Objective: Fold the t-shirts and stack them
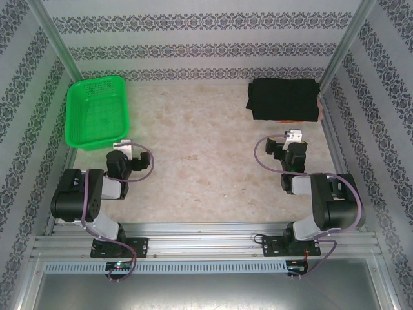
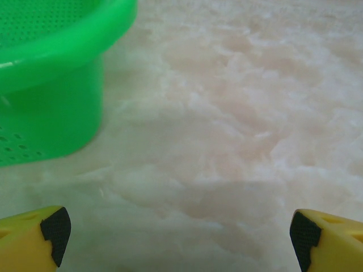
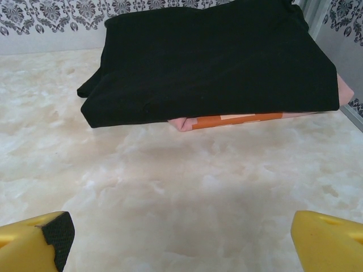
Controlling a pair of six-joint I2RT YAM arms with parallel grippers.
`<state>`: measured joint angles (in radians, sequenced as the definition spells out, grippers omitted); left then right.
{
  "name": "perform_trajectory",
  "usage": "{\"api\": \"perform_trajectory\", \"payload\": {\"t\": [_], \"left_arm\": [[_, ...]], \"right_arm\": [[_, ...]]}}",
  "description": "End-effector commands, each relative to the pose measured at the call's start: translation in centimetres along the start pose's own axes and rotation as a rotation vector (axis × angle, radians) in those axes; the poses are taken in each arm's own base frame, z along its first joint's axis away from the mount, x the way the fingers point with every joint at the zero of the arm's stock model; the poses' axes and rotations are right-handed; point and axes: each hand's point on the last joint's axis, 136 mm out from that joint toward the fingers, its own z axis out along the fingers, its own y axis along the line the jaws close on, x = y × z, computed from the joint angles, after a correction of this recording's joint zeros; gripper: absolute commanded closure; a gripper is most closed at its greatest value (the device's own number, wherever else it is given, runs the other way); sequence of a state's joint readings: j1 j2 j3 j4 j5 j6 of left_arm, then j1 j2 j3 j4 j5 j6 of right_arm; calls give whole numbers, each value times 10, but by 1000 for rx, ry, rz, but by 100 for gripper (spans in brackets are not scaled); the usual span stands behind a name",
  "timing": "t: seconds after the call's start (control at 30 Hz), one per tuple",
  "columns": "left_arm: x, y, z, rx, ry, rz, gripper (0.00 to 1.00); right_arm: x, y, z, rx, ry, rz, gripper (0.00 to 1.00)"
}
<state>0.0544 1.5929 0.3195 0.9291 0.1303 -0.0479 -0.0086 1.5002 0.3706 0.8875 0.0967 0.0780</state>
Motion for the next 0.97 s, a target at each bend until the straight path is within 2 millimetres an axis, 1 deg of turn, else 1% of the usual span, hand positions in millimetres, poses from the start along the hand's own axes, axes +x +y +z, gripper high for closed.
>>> {"api": "perform_trajectory", "payload": {"t": [0.0,0.07,0.1,0.3,0.93], "left_arm": [[-36,4,2,-11,-128,9,0],[-34,5,4,-20,-82,8,0],[-37,5,5,-21,-102,12,0],[-36,4,4,-17,-104,10,0],[-35,4,4,-15,-102,11,0]], "right_arm": [[-3,4,0,-7,-24,-10,2],[-4,4,-1,-9,-28,-10,2],[-4,4,-1,-8,-28,-13,2],[-4,13,1,-33,-15,-43,2],[-3,13,1,-42,-14,-41,2]]}}
